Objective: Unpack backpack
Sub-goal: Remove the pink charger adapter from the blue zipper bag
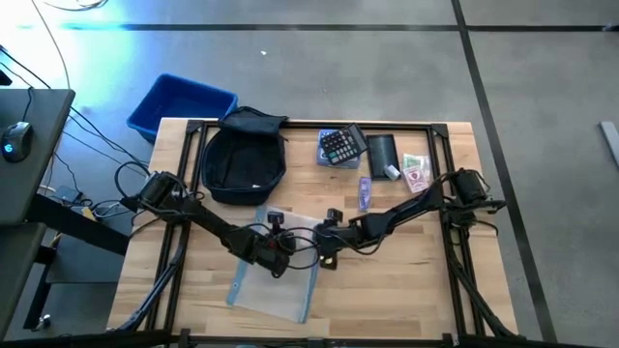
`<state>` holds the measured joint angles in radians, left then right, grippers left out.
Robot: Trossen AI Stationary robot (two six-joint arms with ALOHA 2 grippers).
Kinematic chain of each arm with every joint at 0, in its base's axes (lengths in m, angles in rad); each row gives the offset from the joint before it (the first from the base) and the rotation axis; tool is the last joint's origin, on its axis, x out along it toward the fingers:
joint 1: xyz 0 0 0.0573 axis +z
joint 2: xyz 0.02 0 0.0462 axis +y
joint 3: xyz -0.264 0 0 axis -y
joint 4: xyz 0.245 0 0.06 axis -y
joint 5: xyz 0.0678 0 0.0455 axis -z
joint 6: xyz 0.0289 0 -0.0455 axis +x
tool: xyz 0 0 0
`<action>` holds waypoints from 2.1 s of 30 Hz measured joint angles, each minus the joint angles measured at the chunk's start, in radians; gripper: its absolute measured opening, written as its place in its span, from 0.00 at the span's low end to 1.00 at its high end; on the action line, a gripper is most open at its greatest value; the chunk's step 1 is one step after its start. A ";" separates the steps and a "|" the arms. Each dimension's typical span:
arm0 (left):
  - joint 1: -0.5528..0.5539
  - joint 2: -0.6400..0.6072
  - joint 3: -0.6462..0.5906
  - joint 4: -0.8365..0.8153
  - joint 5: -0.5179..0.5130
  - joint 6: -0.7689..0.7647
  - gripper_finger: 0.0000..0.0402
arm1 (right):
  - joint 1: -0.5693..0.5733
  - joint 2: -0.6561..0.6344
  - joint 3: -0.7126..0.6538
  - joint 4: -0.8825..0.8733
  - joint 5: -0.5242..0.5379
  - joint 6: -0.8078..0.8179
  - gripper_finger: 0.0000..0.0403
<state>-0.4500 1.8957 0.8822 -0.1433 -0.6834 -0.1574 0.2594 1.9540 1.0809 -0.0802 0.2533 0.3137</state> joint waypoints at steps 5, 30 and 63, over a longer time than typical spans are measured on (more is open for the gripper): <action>0.009 0.000 0.003 -0.109 0.008 -0.083 0.00 | 0.001 -0.036 -0.001 -0.174 0.001 0.027 0.52; 0.117 -0.013 0.087 -0.073 0.164 -0.021 0.00 | 0.015 -0.013 -0.002 0.046 0.029 -0.017 0.52; 0.095 -0.006 0.083 -0.098 0.063 0.058 0.00 | 0.023 -0.008 -0.018 0.081 -0.372 -0.141 0.52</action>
<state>-0.3553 1.8893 0.9648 -0.2418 -0.6204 -0.0994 0.2822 1.9459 1.0632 0.0012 -0.1190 0.1724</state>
